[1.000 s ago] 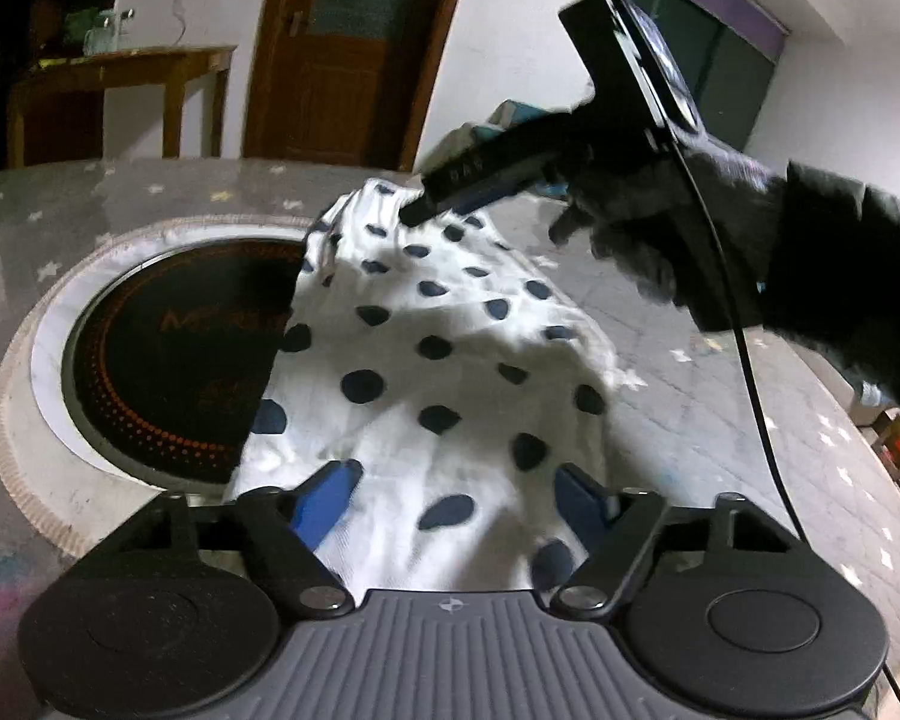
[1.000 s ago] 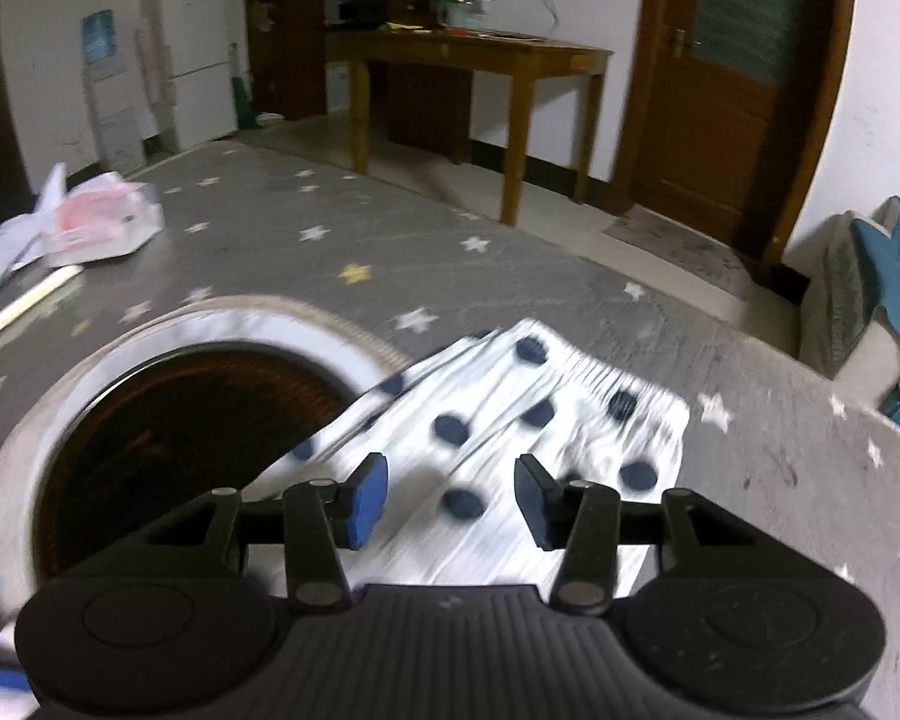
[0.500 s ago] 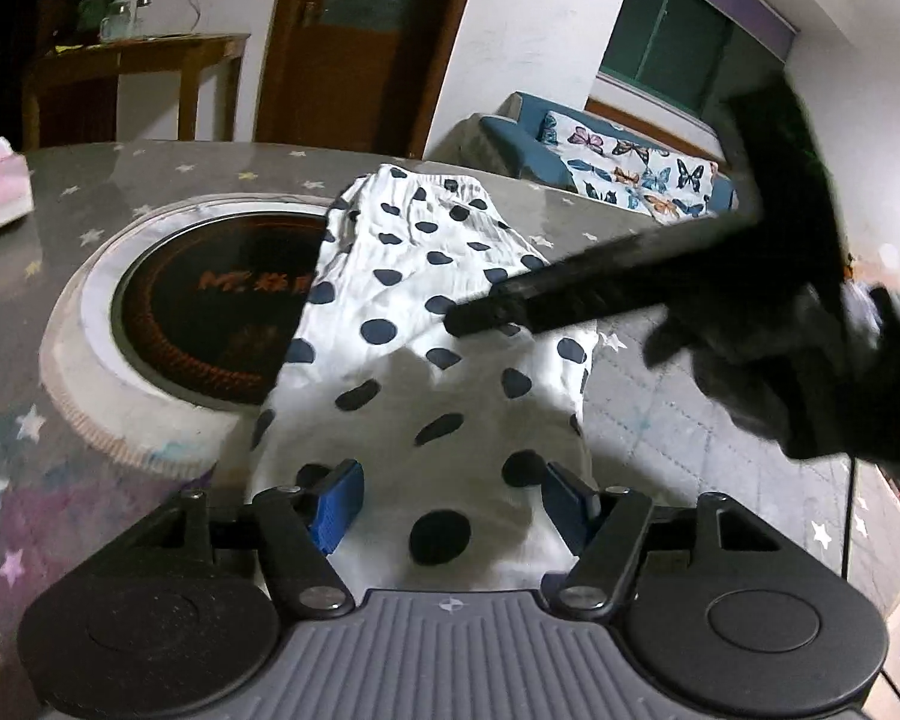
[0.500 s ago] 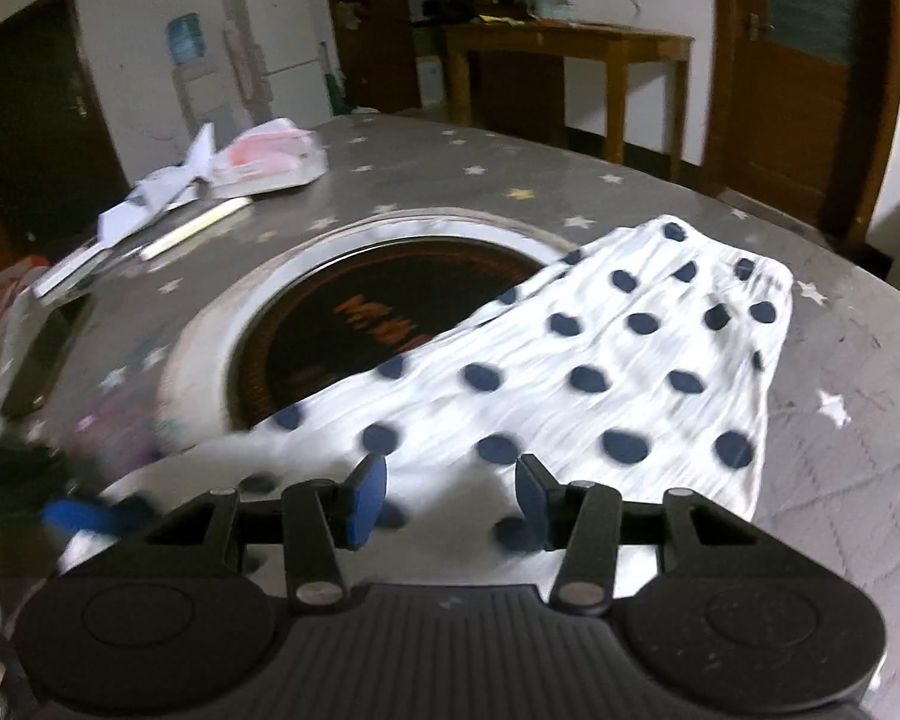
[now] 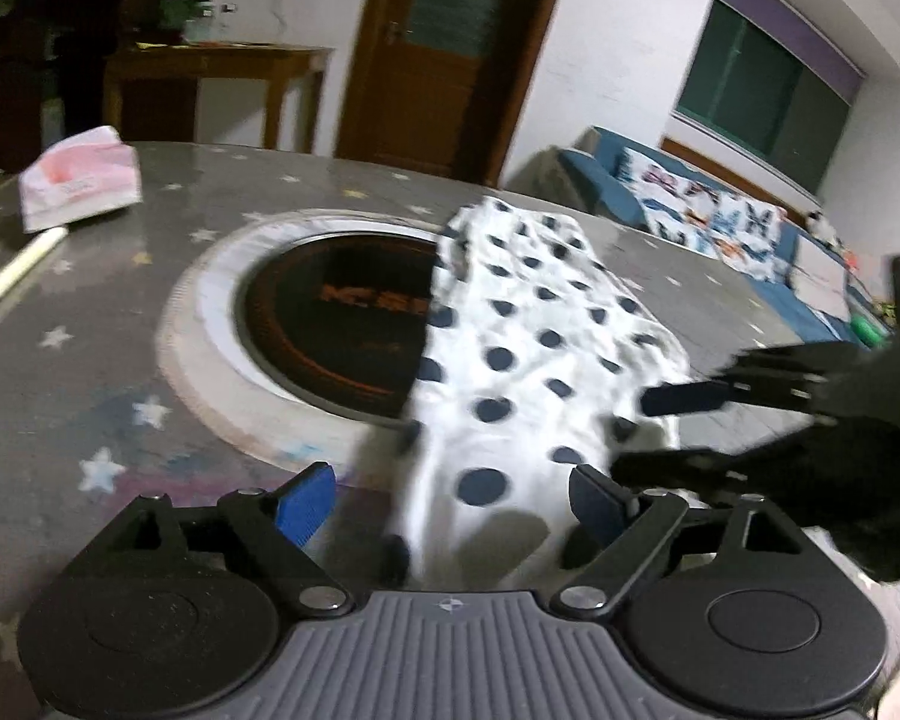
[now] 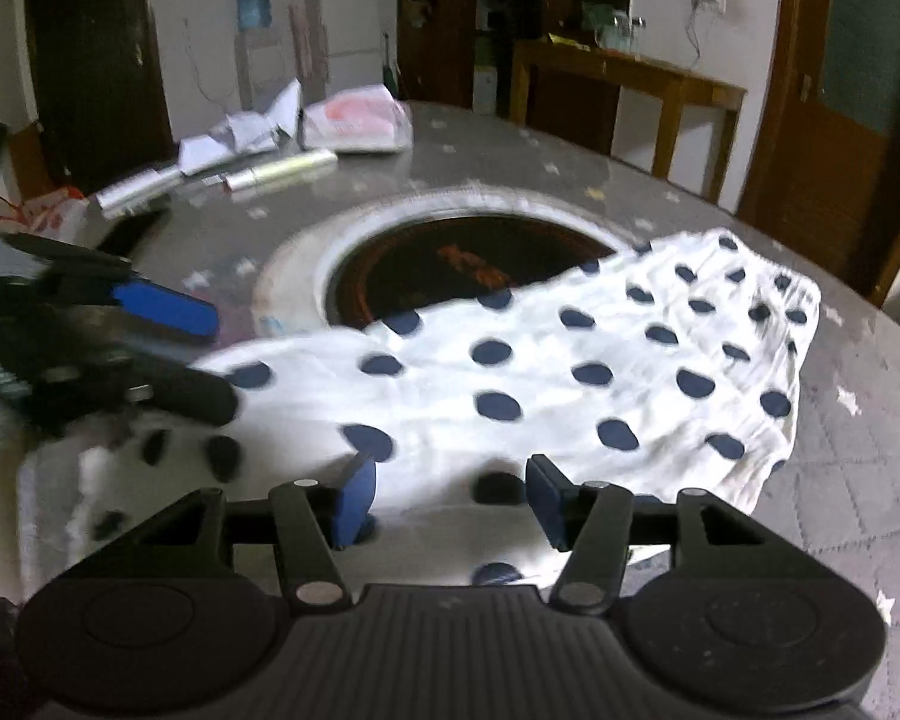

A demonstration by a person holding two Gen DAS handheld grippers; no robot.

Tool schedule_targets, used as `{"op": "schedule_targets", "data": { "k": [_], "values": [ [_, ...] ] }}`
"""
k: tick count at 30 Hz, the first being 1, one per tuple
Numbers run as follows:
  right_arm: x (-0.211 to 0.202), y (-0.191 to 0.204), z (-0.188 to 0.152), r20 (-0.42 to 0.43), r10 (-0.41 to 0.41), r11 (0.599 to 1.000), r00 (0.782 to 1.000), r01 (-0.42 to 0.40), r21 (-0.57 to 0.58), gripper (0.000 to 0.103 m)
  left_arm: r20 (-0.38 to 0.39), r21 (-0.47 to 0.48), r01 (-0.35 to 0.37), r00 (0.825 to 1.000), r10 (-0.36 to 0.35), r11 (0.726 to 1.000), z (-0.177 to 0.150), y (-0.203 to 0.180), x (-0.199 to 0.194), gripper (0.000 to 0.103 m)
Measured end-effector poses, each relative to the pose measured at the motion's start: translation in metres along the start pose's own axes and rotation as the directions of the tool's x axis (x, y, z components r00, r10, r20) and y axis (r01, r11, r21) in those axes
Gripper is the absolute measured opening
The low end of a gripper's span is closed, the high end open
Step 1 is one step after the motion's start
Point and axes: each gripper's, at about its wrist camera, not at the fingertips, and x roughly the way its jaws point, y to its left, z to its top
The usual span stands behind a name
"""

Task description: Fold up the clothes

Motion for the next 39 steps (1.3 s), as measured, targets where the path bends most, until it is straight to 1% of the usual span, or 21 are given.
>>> {"op": "schedule_targets", "data": {
  "k": [2, 4, 7, 9, 11, 12, 13, 16, 18, 20, 22, 24, 25, 27, 30, 35, 37, 39],
  "values": [
    [-0.007, 0.006, 0.000, 0.013, 0.026, 1.000, 1.000, -0.026, -0.004, 0.057, 0.005, -0.007, -0.030, 1.000, 0.030, 1.000, 0.001, 0.005, 0.001, 0.086],
    [-0.012, 0.012, -0.003, 0.018, 0.063, 0.998, 0.998, -0.063, 0.005, 0.057, -0.007, 0.005, -0.052, 0.999, 0.052, 0.999, -0.003, 0.005, 0.004, 0.086],
    [-0.010, 0.023, -0.012, -0.003, 0.096, 0.995, 0.995, -0.096, 0.003, 0.057, -0.025, 0.023, -0.084, 0.996, 0.084, 0.996, -0.009, 0.006, 0.010, 0.087],
    [-0.007, 0.026, -0.018, -0.017, 0.090, 0.996, 0.996, -0.090, 0.002, 0.058, -0.039, 0.046, -0.104, 0.994, 0.106, 0.993, -0.014, 0.004, 0.013, 0.087],
    [-0.005, 0.030, -0.025, -0.028, 0.080, 0.997, 0.996, -0.080, 0.001, 0.058, -0.043, 0.058, -0.117, 0.992, 0.120, 0.991, -0.016, 0.002, 0.014, 0.092],
    [-0.006, 0.030, -0.026, -0.024, 0.078, 0.997, 0.997, -0.078, 0.005, 0.058, -0.043, 0.060, -0.122, 0.991, 0.125, 0.991, -0.017, 0.001, 0.013, 0.096],
    [-0.010, 0.029, -0.025, -0.015, 0.078, 0.997, 0.997, -0.078, 0.012, 0.058, -0.036, 0.059, -0.121, 0.992, 0.123, 0.991, -0.016, 0.001, 0.011, 0.098],
    [-0.018, 0.028, -0.023, 0.011, 0.077, 0.997, 0.997, -0.077, 0.024, 0.062, -0.012, 0.063, -0.120, 0.993, 0.121, 0.991, -0.012, -0.003, 0.008, 0.100],
    [-0.015, 0.027, -0.028, -0.002, 0.076, 0.996, 0.997, -0.076, 0.037, 0.062, -0.010, 0.083, -0.134, 0.991, 0.136, 0.987, -0.013, -0.006, 0.011, 0.100],
    [-0.011, 0.026, -0.034, -0.018, 0.076, 0.996, 0.997, -0.075, 0.051, 0.062, -0.026, 0.109, -0.166, 0.985, 0.170, 0.980, -0.017, -0.008, 0.018, 0.100],
    [-0.010, 0.024, -0.037, -0.021, 0.079, 0.995, 0.997, -0.077, 0.065, 0.062, -0.052, 0.110, -0.175, 0.982, 0.181, 0.978, -0.019, -0.006, 0.023, 0.100],
    [-0.015, 0.020, -0.035, -0.010, 0.084, 0.994, 0.996, -0.083, 0.075, 0.062, -0.044, 0.109, -0.174, 0.983, 0.180, 0.979, -0.017, -0.007, 0.019, 0.100],
    [-0.019, 0.017, -0.032, -0.002, 0.082, 0.994, 0.997, -0.082, 0.075, 0.062, -0.031, 0.110, -0.173, 0.984, 0.178, 0.979, -0.015, -0.008, 0.016, 0.103],
    [-0.024, 0.011, -0.027, 0.012, 0.065, 0.995, 0.998, -0.066, 0.073, 0.063, -0.004, 0.113, -0.167, 0.986, 0.169, 0.979, -0.009, -0.011, 0.011, 0.103],
    [-0.025, -0.005, -0.017, 0.029, 0.028, 0.996, 0.999, -0.031, 0.086, 0.063, 0.016, 0.118, -0.145, 0.989, 0.144, 0.982, -0.002, -0.018, 0.012, 0.103],
    [-0.005, -0.033, -0.005, 0.032, -0.043, 0.992, 0.999, 0.039, 0.121, 0.063, 0.004, 0.127, -0.156, 0.988, 0.157, 0.980, 0.003, -0.026, 0.030, 0.103],
    [0.007, -0.044, -0.005, 0.015, -0.060, 0.988, 0.998, 0.057, 0.141, 0.063, 0.000, 0.146, -0.166, 0.986, 0.168, 0.975, 0.002, -0.027, 0.037, 0.103],
    [0.009, -0.053, -0.002, 0.012, -0.069, 0.987, 0.998, 0.067, 0.147, 0.063, -0.001, 0.168, -0.186, 0.982, 0.189, 0.968, -0.001, -0.027, 0.042, 0.103]
  ]
}}
